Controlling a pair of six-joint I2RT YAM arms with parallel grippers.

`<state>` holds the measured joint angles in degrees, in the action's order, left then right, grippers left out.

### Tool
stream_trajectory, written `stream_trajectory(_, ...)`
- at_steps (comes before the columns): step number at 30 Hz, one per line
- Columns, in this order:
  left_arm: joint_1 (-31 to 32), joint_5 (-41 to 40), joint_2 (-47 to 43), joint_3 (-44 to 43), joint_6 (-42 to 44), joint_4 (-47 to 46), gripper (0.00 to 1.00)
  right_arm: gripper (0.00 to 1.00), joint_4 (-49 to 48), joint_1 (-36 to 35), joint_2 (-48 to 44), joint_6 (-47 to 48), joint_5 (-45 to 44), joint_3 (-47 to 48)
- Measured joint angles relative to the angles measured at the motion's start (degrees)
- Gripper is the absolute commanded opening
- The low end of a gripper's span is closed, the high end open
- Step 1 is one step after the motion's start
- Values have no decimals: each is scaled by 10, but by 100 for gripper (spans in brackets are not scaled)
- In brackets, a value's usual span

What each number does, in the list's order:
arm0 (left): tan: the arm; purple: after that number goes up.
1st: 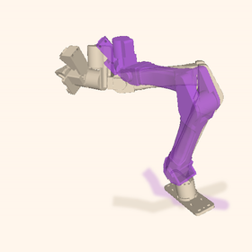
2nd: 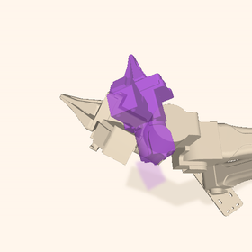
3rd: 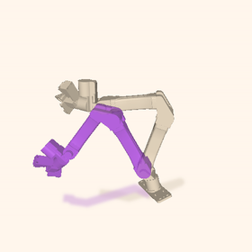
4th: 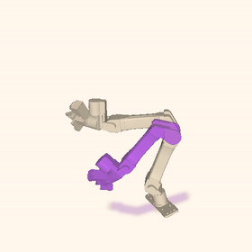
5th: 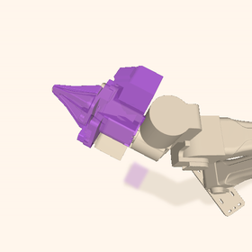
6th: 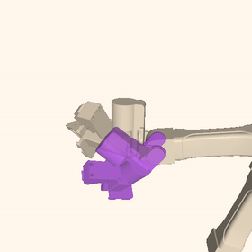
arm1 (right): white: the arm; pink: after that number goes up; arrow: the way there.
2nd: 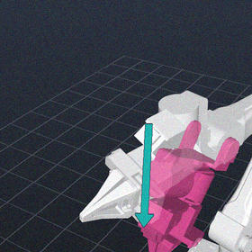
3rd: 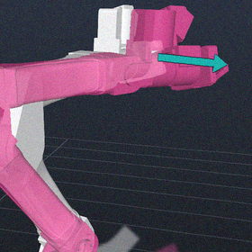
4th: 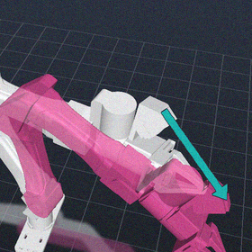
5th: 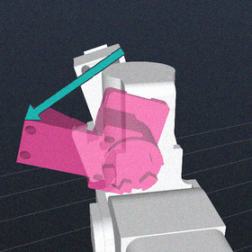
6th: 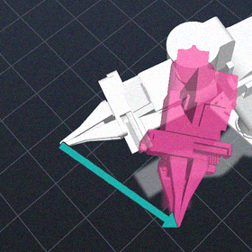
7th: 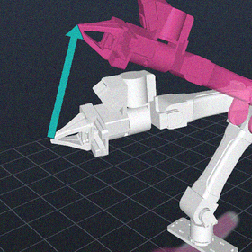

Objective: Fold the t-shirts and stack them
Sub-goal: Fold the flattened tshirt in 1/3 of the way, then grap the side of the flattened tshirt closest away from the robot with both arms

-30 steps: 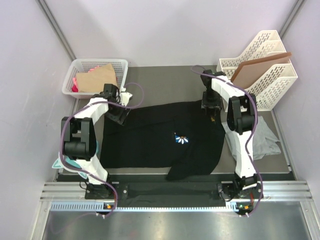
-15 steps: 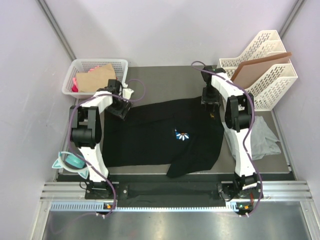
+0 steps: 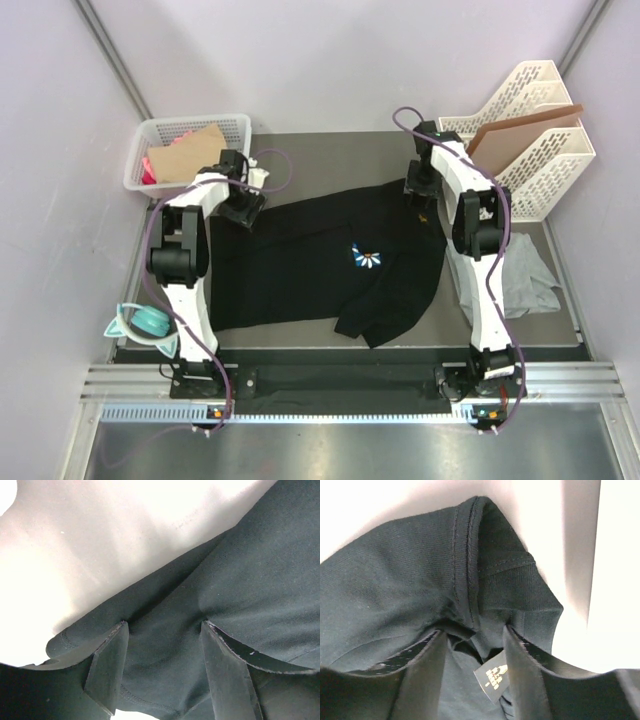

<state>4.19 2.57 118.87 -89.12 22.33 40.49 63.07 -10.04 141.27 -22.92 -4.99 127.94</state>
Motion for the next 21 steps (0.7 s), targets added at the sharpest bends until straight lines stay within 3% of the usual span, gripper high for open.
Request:
stream_trajectory(5,0,9,-66,73,0,-30,68,66,-30,-11,-37,3,-1,-45)
stream_trajectory(8,-1,26,-164,120,2,-10,70,76,-36,-33,-111,4,-17,-106)
stream_trajectory(15,-1,59,-470,109,10,17,72,77,-44,-141,-359,2,-76,-218)
stream_trajectory(18,-1,75,-532,108,17,30,70,75,-68,-181,-478,-14,-88,-335)
stream_trajectory(21,-1,95,-579,167,34,45,70,72,-85,-217,-589,-43,-96,-490)
